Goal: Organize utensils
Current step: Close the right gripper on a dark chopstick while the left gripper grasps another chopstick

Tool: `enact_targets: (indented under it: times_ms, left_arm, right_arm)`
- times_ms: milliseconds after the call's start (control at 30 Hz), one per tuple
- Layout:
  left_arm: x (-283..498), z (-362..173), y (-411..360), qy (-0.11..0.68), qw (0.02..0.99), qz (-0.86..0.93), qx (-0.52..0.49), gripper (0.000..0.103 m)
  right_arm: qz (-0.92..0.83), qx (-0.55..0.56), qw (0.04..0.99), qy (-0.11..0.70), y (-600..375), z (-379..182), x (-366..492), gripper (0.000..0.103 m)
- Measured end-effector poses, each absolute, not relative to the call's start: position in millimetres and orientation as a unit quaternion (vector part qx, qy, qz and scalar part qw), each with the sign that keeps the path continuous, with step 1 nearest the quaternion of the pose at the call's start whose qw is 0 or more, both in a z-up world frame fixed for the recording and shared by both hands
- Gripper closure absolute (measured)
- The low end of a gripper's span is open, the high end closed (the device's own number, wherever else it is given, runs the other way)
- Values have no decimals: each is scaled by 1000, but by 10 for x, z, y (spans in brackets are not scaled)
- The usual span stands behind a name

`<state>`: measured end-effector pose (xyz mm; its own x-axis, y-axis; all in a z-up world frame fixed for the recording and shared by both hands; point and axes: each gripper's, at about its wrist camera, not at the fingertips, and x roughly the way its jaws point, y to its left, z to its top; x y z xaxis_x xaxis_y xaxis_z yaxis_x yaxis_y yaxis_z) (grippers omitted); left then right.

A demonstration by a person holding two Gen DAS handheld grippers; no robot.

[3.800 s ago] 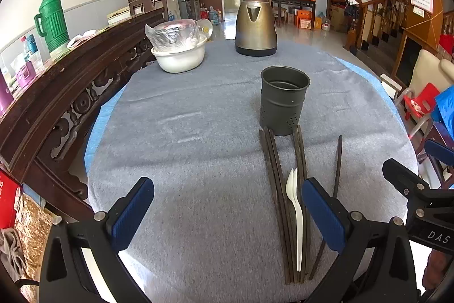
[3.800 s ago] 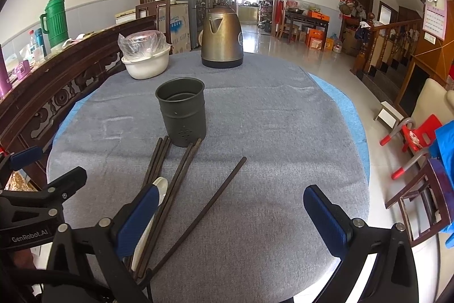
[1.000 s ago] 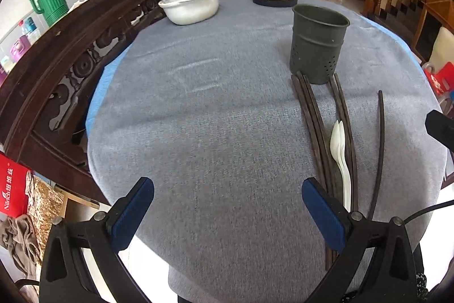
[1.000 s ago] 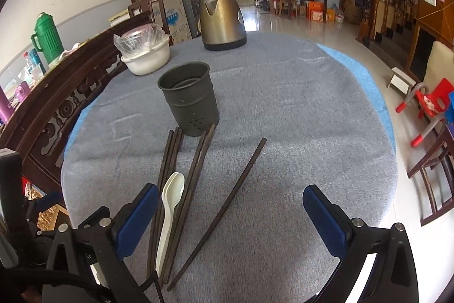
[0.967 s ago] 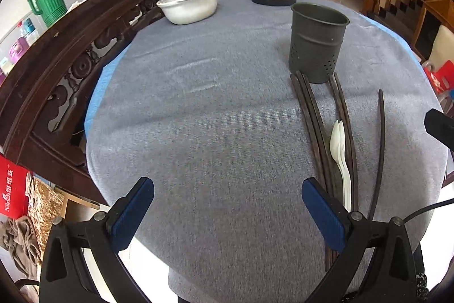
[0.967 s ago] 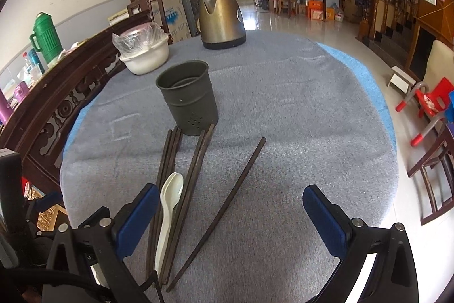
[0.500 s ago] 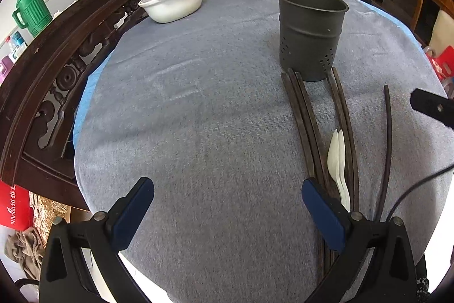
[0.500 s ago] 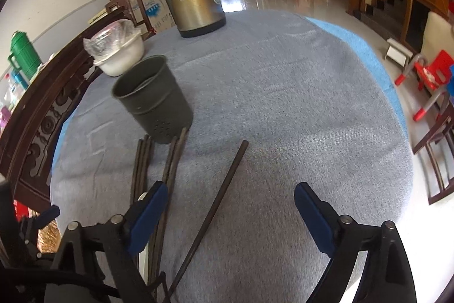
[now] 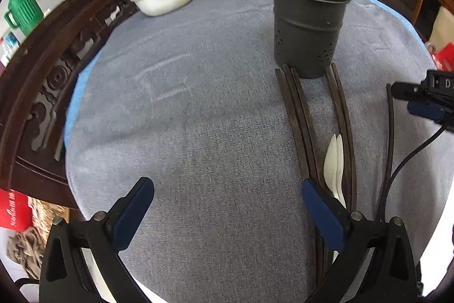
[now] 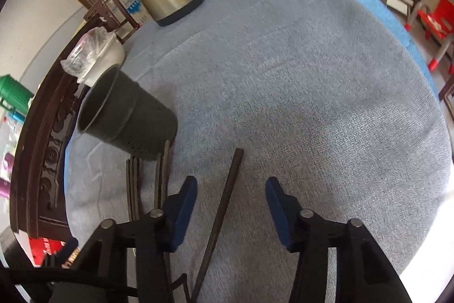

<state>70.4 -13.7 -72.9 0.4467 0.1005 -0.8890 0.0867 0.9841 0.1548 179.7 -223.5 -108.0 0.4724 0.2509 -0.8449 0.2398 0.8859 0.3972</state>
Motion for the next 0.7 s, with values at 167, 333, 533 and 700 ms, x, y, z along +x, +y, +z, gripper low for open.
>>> enact_targets:
  times_ms: [167,333,533,700]
  left_arm:
    - [876,-726,9,539,841,-10,40,0]
    - [1100,-696,104,545,837,-45,-13,3]
    - [1391,-768,-2,555,827,-92,-26,33]
    - [1638,-846,-81,564,818,-109,-31,44]
  right_arm:
    - [7,288,797,531,-2313,-1212,1897,61]
    - [5,294,797,527,-2301,-1232,1937,64]
    - [-11,251,815,522,-2213,-1223,1988,79]
    - [-14,214,832,511,-2184,-1228,1926,89]
